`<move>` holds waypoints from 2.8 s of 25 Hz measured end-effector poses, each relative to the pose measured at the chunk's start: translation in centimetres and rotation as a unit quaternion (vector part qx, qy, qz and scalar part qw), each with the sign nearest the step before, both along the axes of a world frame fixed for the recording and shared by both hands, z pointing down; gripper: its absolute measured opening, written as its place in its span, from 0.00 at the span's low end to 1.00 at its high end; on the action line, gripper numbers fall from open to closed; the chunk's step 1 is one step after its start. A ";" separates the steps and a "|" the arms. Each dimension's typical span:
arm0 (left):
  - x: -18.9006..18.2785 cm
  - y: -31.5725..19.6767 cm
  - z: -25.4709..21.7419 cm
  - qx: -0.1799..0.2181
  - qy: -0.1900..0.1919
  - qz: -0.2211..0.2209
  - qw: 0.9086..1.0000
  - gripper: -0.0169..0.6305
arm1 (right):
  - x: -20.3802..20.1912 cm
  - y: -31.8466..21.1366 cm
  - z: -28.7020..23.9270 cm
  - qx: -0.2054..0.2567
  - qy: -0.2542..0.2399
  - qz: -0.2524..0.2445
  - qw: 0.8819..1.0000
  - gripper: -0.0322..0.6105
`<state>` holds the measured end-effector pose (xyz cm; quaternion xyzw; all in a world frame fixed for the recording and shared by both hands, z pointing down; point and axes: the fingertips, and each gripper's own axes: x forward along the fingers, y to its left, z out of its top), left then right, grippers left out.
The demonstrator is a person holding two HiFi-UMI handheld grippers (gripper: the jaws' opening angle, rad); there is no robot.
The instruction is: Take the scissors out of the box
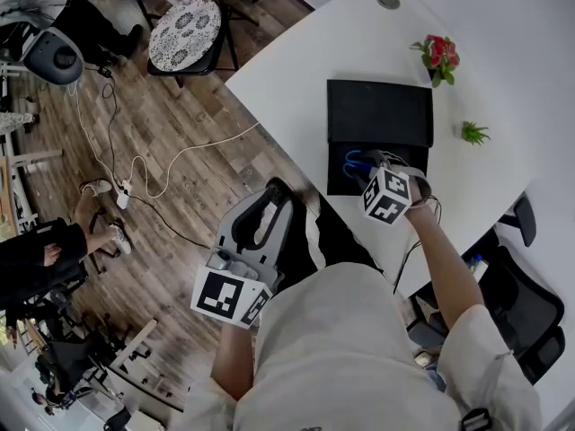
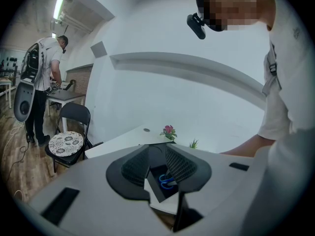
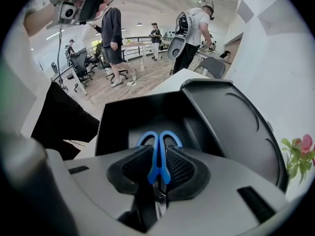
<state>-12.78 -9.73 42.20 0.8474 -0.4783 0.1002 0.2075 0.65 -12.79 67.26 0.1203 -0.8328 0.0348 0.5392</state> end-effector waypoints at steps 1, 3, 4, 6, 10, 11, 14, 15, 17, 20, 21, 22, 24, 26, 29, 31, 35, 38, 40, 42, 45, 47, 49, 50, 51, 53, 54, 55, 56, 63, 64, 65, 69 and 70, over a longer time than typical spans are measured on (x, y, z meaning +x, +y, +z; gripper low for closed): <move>-0.1 0.0 0.0 0.000 0.000 -0.001 1.000 0.20 | 0.0 0.0 0.0 0.000 0.000 0.000 1.000 0.20; -0.2 0.2 -0.1 0.001 0.000 -0.002 1.000 0.20 | 0.0 -0.1 -0.1 0.000 -0.001 0.001 1.000 0.20; -0.3 0.3 -0.1 0.001 -0.001 -0.003 1.000 0.20 | 0.0 0.0 -0.1 -0.001 -0.002 0.002 1.000 0.20; -0.4 0.5 -0.1 0.001 -0.001 -0.004 1.000 0.20 | 0.0 0.0 -0.1 -0.003 -0.003 0.005 1.000 0.20; -0.4 0.6 -0.3 0.005 -0.001 -0.007 1.000 0.20 | 0.2 -0.1 -0.3 0.002 -0.002 0.005 1.000 0.19; -0.4 0.6 -0.4 0.006 -0.001 -0.007 1.000 0.20 | 0.2 -0.1 -0.5 0.004 -0.003 0.006 1.000 0.19; -0.4 0.7 -0.6 0.009 -0.003 -0.008 1.000 0.20 | 0.2 -0.3 -1.1 0.006 -0.012 0.012 1.000 0.19; -0.3 0.8 -0.6 0.010 -0.003 -0.007 1.000 0.20 | 0.2 -0.3 -1.4 0.008 -0.015 0.014 1.000 0.19; -0.1 0.8 -0.8 0.013 -0.003 -0.006 1.000 0.20 | 0.4 -0.5 -1.9 0.010 -0.022 0.019 1.000 0.19; 0.1 0.8 -1.2 0.018 -0.004 -0.004 1.000 0.20 | 0.6 -0.6 -2.8 0.012 -0.031 0.025 0.999 0.19; 0.2 0.8 -1.3 0.019 -0.004 -0.003 1.000 0.20 | 0.6 -0.5 -3.1 0.013 -0.033 0.027 0.999 0.19; 0.4 0.8 -1.4 0.021 -0.004 -0.003 1.000 0.20 | 0.7 -0.5 -3.3 0.014 -0.036 0.028 0.999 0.19; 0.6 0.8 -1.6 0.024 -0.006 -0.001 1.000 0.20 | 1.0 -0.5 -3.8 0.016 -0.041 0.030 0.999 0.19; 0.9 0.8 -1.9 0.029 -0.006 0.002 1.000 0.20 | 1.2 -0.6 -4.4 0.021 -0.047 0.034 0.998 0.19; 1.2 0.9 -2.2 0.034 -0.007 0.005 0.999 0.20 | 1.4 -0.7 -5.4 0.028 -0.056 0.040 0.997 0.19; 1.4 1.0 -2.3 0.036 -0.008 0.008 0.999 0.20 | 1.7 -0.7 -6.0 0.032 -0.062 0.045 0.997 0.19; 1.8 1.1 -2.7 0.042 -0.010 0.012 0.999 0.20 | 2.1 -0.8 -7.0 0.038 -0.078 0.061 0.994 0.19; 2.1 1.0 -3.1 0.049 -0.011 0.017 0.999 0.20 | 2.4 -0.9 -7.8 0.042 -0.088 0.072 0.993 0.19; 2.3 0.9 -3.4 0.054 -0.012 0.021 0.998 0.20 | 2.5 -1.1 -8.5 0.049 -0.095 0.076 0.991 0.19; 2.6 0.7 -3.7 0.058 -0.012 0.024 0.998 0.20 | 2.6 -1.3 -9.4 0.055 -0.106 0.082 0.989 0.19; 3.0 0.5 -4.0 0.063 -0.013 0.030 0.997 0.20 | 2.7 -1.5 -10.9 0.063 -0.126 0.091 0.986 0.19; 3.3 0.4 -4.3 0.065 -0.015 0.035 0.997 0.20 | 2.7 -1.6 -12.1 0.069 -0.141 0.098 0.983 0.19; 3.4 0.2 -4.5 0.068 -0.017 0.038 0.997 0.20 | 2.6 -1.8 -13.4 0.074 -0.157 0.104 0.979 0.19; 3.4 0.1 -4.7 0.070 -0.017 0.039 0.997 0.20 | 2.5 -1.9 -14.0 0.076 -0.166 0.106 0.977 0.19; 3.5 0.0 -4.8 0.072 -0.017 0.039 0.996 0.20 | 2.4 -2.0 -14.6 0.079 -0.174 0.109 0.975 0.19; 3.5 -0.2 -5.0 0.076 -0.018 0.041 0.996 0.20 | 2.2 -2.2 -15.9 0.085 -0.191 0.117 0.971 0.19; 3.6 -0.3 -5.0 0.077 -0.018 0.041 0.996 0.20 | 2.1 -2.3 -16.7 0.088 -0.200 0.121 0.968 0.19; 3.6 -0.3 -5.1 0.078 -0.018 0.042 0.996 0.20 | 2.0 -2.3 -17.5 0.092 -0.208 0.125 0.966 0.19; 3.7 -0.4 -5.2 0.079 -0.018 0.042 0.996 0.20 | 1.9 -2.4 -18.4 0.096 -0.216 0.129 0.963 0.19; 3.9 -0.5 -5.4 0.089 -0.015 0.039 0.995 0.20 | 1.4 -2.6 -23.4 0.122 -0.268 0.143 0.945 0.19; 3.8 -0.6 -5.5 0.091 -0.014 0.037 0.995 0.20 | 1.3 -2.6 -24.0 0.124 -0.275 0.144 0.943 0.19; 3.8 -0.7 -5.6 0.093 -0.013 0.036 0.995 0.20 | 1.1 -2.5 -24.5 0.124 -0.281 0.145 0.940 0.19; 3.7 -0.8 -6.2 0.104 -0.006 0.032 0.994 0.20 | 0.5 -2.1 -26.8 0.126 -0.314 0.148 0.929 0.19; 3.7 -0.8 -6.4 0.107 -0.005 0.031 0.994 0.20 | 0.3 -2.0 -27.4 0.125 -0.323 0.149 0.926 0.19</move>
